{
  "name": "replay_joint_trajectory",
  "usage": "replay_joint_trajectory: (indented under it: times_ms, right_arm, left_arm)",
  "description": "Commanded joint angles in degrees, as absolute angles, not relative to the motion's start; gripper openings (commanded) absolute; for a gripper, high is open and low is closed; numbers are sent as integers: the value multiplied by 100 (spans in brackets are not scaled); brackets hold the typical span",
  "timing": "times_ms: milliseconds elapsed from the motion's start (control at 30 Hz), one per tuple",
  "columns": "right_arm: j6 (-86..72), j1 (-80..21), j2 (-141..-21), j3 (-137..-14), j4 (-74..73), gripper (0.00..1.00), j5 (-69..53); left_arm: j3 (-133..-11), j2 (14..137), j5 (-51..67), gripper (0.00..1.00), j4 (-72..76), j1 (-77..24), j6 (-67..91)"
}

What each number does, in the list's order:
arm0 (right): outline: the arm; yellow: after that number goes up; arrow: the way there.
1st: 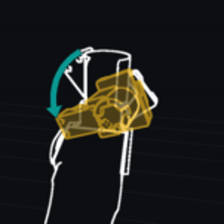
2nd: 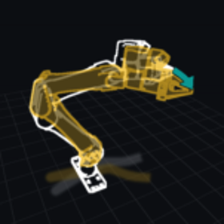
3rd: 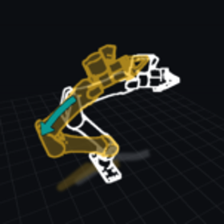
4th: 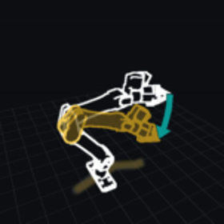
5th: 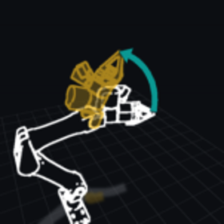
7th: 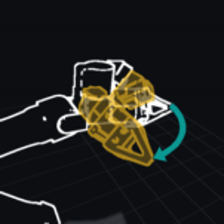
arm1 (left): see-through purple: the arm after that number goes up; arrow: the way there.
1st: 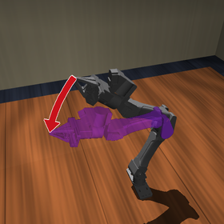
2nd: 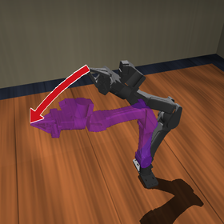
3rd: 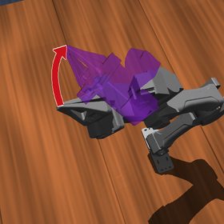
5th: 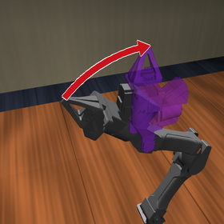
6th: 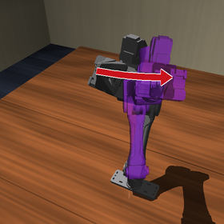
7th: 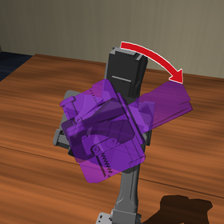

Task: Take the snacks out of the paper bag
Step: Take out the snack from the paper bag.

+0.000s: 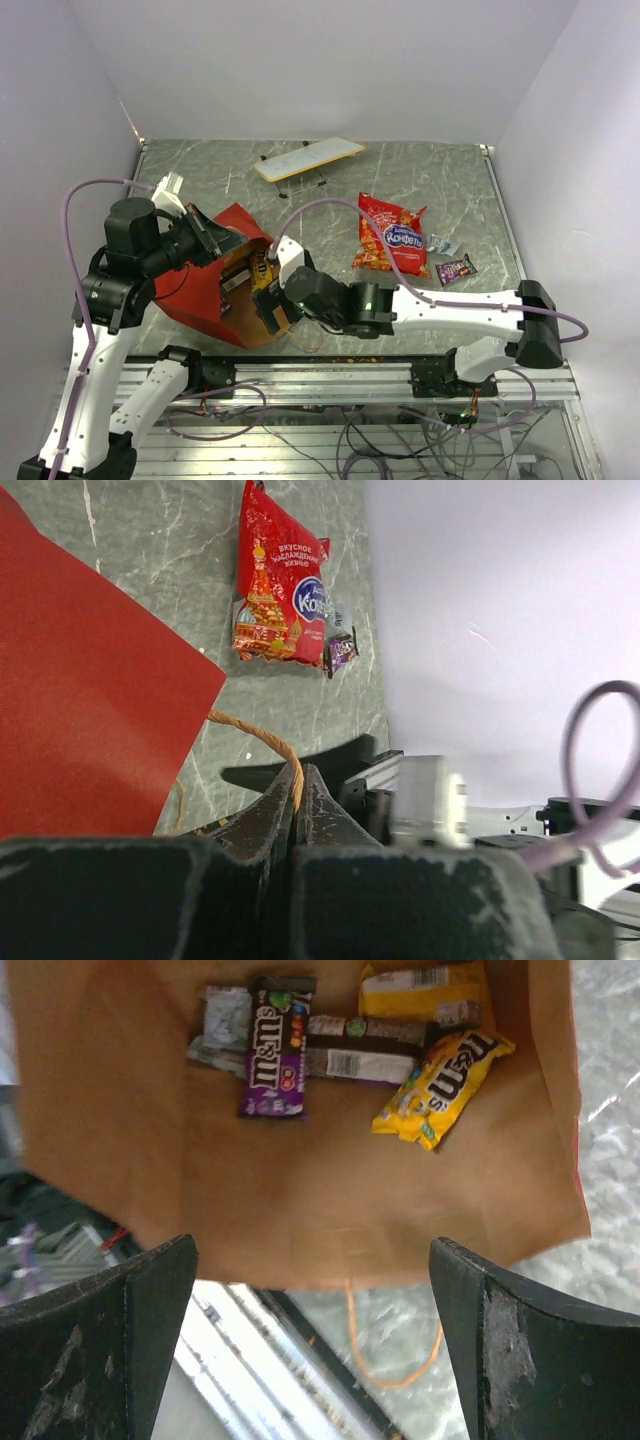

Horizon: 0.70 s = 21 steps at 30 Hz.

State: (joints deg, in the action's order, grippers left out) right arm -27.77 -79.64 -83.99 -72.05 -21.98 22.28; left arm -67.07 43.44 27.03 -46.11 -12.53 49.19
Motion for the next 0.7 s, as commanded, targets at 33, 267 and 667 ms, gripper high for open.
replay_joint_trajectory:
  times_ms: [33, 267, 667]
  right_arm:
    - [-1364, -8096, -8466, -5576, 2024, 100, 2902]
    - [-1147, -8042, -9374, -5260, 2892, 100, 4105]
    - [-345, -7967, -11175, -5700, 4197, 97, 4547]
  left_arm:
    - [-6966, 4241, 2602, 7, -4602, -1283, 5059]
    - [-6877, 4272, 2516, 7, -4321, -1283, 5322]
    - [-6995, 4173, 2524, 7, -4614, -1283, 5167]
